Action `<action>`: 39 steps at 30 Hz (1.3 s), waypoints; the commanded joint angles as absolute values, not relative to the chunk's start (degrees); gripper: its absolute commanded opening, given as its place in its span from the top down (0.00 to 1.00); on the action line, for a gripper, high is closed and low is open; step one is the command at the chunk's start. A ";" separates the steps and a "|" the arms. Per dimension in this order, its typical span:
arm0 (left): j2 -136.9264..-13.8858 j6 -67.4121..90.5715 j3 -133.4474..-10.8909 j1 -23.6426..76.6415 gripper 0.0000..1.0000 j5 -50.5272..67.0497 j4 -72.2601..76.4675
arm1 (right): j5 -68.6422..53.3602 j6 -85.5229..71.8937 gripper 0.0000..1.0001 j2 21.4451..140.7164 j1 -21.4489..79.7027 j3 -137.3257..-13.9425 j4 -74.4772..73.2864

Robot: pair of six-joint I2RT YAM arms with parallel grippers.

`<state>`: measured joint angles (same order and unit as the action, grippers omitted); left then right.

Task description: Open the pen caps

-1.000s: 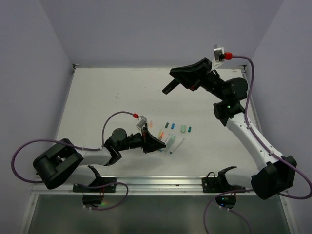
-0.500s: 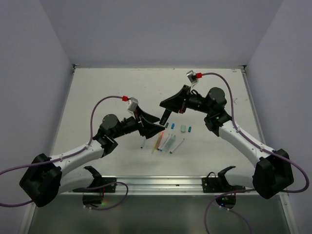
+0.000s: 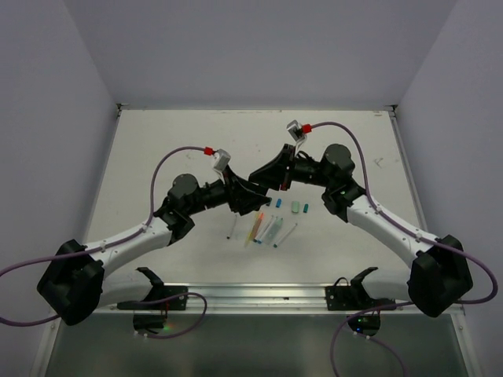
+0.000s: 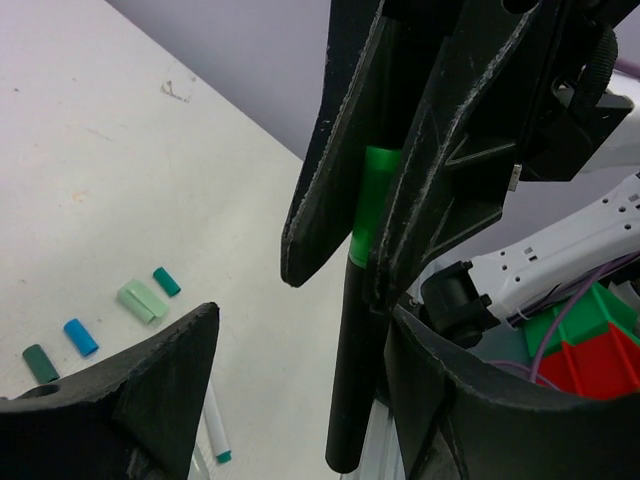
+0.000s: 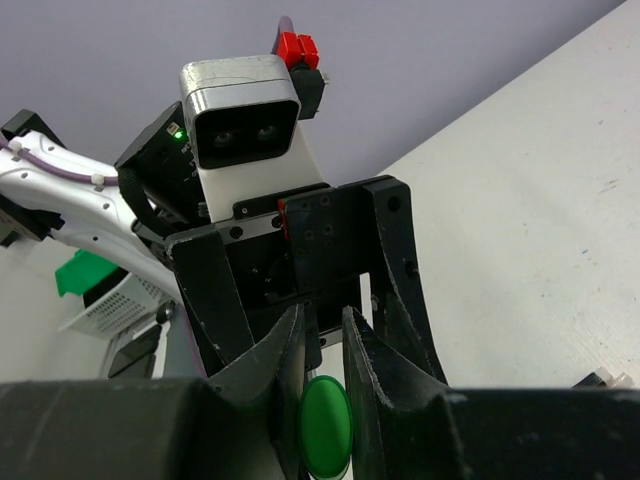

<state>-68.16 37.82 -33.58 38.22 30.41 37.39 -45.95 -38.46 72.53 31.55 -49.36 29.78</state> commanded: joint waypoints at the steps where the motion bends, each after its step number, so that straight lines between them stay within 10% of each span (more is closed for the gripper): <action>1: -68.82 36.56 -36.30 37.79 0.32 31.55 36.83 | -45.00 -37.18 1.00 73.04 32.17 -49.92 30.23; 10: -69.61 36.91 -35.95 38.14 0.59 33.57 38.32 | -44.21 -36.83 1.00 74.35 32.52 -50.27 30.67; 15: -70.14 37.00 -35.16 38.49 1.00 35.33 39.54 | -44.03 -37.00 1.00 75.06 32.61 -51.15 30.94; 39: -74.09 43.42 -18.28 44.21 1.00 34.28 54.57 | -37.53 -34.90 1.00 73.65 28.39 -67.31 27.02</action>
<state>-71.05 43.42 -24.08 41.87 26.61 61.73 -46.48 -36.27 75.81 32.58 -56.69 19.00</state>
